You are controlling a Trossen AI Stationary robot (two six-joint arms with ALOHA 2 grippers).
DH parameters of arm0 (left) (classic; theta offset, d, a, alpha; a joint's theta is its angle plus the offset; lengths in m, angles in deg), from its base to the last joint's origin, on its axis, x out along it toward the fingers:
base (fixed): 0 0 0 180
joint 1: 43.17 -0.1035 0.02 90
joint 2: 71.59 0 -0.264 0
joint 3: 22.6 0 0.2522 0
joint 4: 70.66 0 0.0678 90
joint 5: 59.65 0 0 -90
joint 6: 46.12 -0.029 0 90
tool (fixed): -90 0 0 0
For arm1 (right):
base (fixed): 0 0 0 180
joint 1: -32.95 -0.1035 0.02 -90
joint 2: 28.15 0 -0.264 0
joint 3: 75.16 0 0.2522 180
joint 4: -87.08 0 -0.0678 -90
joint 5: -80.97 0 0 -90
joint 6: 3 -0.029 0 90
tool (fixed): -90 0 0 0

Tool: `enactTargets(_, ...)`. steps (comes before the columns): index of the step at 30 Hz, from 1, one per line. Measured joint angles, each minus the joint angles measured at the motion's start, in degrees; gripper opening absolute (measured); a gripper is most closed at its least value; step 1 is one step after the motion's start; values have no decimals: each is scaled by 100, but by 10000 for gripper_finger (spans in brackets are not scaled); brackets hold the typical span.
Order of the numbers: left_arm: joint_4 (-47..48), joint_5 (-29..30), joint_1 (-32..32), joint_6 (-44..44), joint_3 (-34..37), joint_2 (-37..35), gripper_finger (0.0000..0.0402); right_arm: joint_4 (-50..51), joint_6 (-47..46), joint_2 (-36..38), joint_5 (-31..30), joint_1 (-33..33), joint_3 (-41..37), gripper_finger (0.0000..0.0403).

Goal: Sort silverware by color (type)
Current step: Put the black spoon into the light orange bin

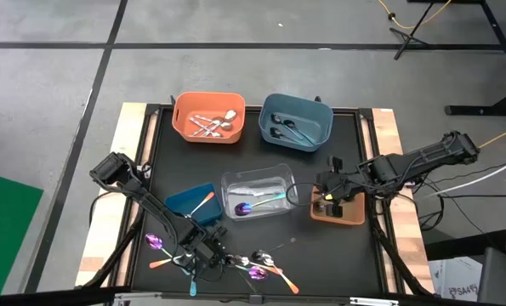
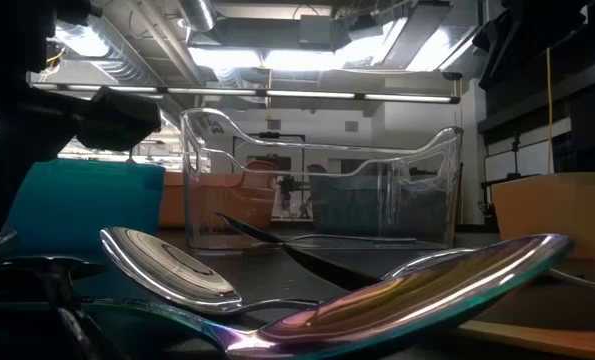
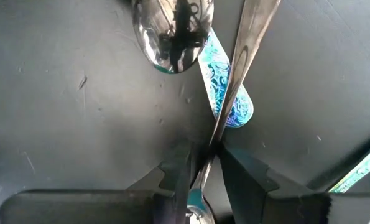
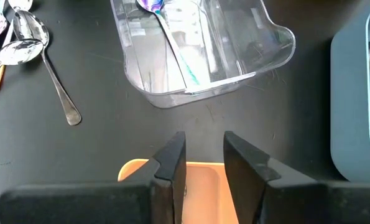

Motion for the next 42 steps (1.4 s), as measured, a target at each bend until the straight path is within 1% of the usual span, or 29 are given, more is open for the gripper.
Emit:
enactTargets(5,24,47,0,1,0,5,74,0,0,0,0,0,0,95)
enactTargets(12,31,230,9,-1,0,7,24,0,0,0,1,0,0,95)
enactTargets(15,33,262,9,-1,2,9,8,0,0,0,0,0,0,95)
enactTargets(32,35,348,7,-1,10,3,6,0,0,0,0,0,0,95)
enactTargets(42,135,485,-7,16,35,-443,5,0,0,0,0,0,-2,95)
